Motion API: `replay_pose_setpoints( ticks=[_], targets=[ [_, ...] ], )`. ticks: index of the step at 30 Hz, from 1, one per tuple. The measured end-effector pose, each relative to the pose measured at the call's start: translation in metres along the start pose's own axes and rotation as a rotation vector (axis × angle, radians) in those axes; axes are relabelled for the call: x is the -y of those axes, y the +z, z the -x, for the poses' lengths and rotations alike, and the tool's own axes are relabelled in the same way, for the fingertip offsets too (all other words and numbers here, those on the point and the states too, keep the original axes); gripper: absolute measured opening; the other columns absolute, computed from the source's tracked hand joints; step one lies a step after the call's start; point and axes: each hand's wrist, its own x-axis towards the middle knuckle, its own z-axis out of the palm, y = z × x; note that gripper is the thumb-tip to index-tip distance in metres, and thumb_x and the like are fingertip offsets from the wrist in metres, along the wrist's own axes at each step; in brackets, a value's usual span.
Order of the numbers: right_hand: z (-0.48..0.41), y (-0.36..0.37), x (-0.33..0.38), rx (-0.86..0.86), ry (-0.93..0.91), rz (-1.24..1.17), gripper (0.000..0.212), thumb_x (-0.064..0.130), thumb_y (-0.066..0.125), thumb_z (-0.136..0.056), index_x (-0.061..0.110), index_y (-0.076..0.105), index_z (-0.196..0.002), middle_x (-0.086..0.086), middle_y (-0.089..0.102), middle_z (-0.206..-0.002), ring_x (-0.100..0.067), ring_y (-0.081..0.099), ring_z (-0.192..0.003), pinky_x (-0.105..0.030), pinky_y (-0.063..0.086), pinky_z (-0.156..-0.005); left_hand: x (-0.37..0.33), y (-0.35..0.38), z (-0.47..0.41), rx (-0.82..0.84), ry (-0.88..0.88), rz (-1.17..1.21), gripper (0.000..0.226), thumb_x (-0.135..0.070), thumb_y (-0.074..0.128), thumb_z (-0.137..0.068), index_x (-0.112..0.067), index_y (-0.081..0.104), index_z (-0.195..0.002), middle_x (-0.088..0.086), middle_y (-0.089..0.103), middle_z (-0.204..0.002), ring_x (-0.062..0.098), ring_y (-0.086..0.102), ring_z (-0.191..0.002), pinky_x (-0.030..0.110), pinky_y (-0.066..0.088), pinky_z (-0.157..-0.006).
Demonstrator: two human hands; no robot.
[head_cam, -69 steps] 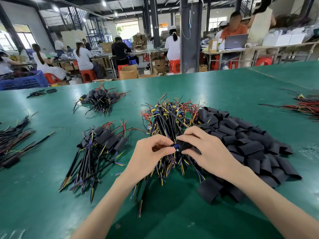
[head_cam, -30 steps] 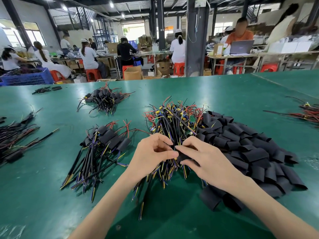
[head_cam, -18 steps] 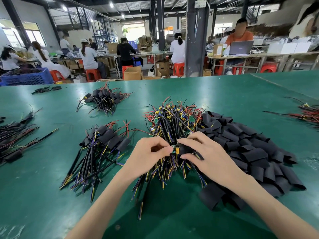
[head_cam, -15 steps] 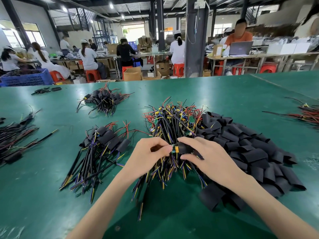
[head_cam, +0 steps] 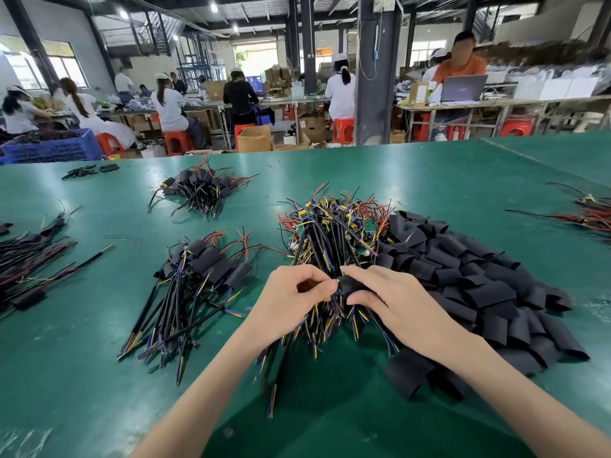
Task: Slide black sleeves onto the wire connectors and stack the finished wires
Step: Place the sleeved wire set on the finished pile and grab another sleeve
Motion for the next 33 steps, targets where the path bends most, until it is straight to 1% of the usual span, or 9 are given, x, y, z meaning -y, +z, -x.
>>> replay_pose_setpoints(
  ticks=[4,9,16,20,23,26,29,31,33],
  targets=[
    [0.001,0.003,-0.005,0.012,-0.007,0.03,0.051,0.031,0.058,-0.09,0.015,0.047,-0.137,-0.005,0.059,-0.097,-0.024,0.057,-0.087,-0.04,0.046,-0.08,0.0,0.0,0.001,-0.012,0.016,0.021,0.012,-0.014,0.067,-0.086,-0.012,0.069,-0.074,0.002,0.067,-0.066,0.013,0.052,-0.063,0.03,0.042,-0.065],
    [-0.002,0.001,-0.008,0.02,0.015,0.003,0.043,0.033,0.055,-0.092,0.018,0.05,-0.132,-0.003,0.061,-0.1,-0.023,0.056,-0.093,-0.039,0.045,-0.083,-0.001,0.002,0.001,-0.024,0.083,-0.04,0.013,-0.012,0.069,-0.085,-0.018,0.068,-0.073,-0.012,0.061,-0.061,0.001,0.049,-0.056,0.014,0.037,-0.059],
    [-0.002,0.004,-0.005,0.044,0.003,0.015,0.041,0.032,0.054,-0.093,0.018,0.05,-0.131,-0.002,0.058,-0.101,-0.024,0.055,-0.095,-0.039,0.043,-0.085,-0.003,0.002,0.003,-0.03,0.13,-0.085,0.011,-0.008,0.07,-0.083,-0.015,0.068,-0.075,-0.006,0.066,-0.068,0.005,0.054,-0.063,0.019,0.043,-0.065],
    [-0.001,0.007,-0.001,0.037,0.015,0.058,0.043,0.034,0.052,-0.094,0.02,0.047,-0.134,-0.001,0.057,-0.099,-0.025,0.056,-0.093,-0.041,0.043,-0.083,-0.004,0.003,0.004,-0.053,0.097,-0.11,0.014,-0.008,0.069,-0.083,-0.018,0.067,-0.073,-0.011,0.062,-0.063,-0.001,0.049,-0.058,0.014,0.038,-0.062],
    [0.0,0.009,0.0,0.041,0.016,0.099,0.044,0.034,0.049,-0.095,0.021,0.043,-0.137,-0.002,0.056,-0.098,-0.027,0.056,-0.09,-0.041,0.044,-0.081,-0.004,0.004,0.003,-0.096,0.082,-0.134,0.014,-0.007,0.069,-0.082,-0.016,0.066,-0.072,-0.014,0.057,-0.058,-0.001,0.046,-0.053,0.01,0.034,-0.057],
    [0.0,0.01,0.001,0.051,0.004,0.136,0.046,0.033,0.046,-0.097,0.022,0.038,-0.141,-0.005,0.054,-0.1,-0.03,0.056,-0.09,-0.042,0.044,-0.082,-0.004,0.004,0.003,-0.152,0.082,-0.151,0.009,-0.008,0.071,-0.08,-0.011,0.066,-0.074,-0.006,0.062,-0.061,0.001,0.046,-0.054,0.011,0.036,-0.057],
    [0.001,0.011,0.002,0.05,-0.01,0.138,0.048,0.029,0.045,-0.098,0.023,0.033,-0.144,-0.004,0.053,-0.101,-0.03,0.055,-0.09,-0.041,0.044,-0.082,-0.004,0.0,0.003,-0.17,0.087,-0.158,0.008,-0.01,0.072,-0.08,-0.011,0.065,-0.082,0.001,0.067,-0.067,0.0,0.05,-0.056,0.01,0.037,-0.06],
    [0.001,0.011,0.005,0.028,-0.022,0.092,0.051,0.026,0.047,-0.097,0.022,0.03,-0.145,-0.003,0.053,-0.107,-0.027,0.054,-0.095,-0.039,0.044,-0.085,-0.006,-0.008,0.001,-0.126,0.129,-0.22,0.005,-0.009,0.069,-0.083,-0.014,0.069,-0.084,-0.005,0.067,-0.066,-0.001,0.051,-0.057,0.014,0.039,-0.061],
    [0.002,0.009,0.006,-0.047,-0.07,0.077,0.053,0.021,0.054,-0.095,0.015,0.034,-0.144,-0.004,0.053,-0.118,-0.022,0.048,-0.106,-0.035,0.039,-0.094,-0.006,-0.022,-0.003,-0.192,0.146,-0.251,0.014,-0.009,0.066,-0.085,-0.02,0.069,-0.077,-0.013,0.063,-0.06,-0.002,0.049,-0.054,0.015,0.037,-0.057]
  ],
)
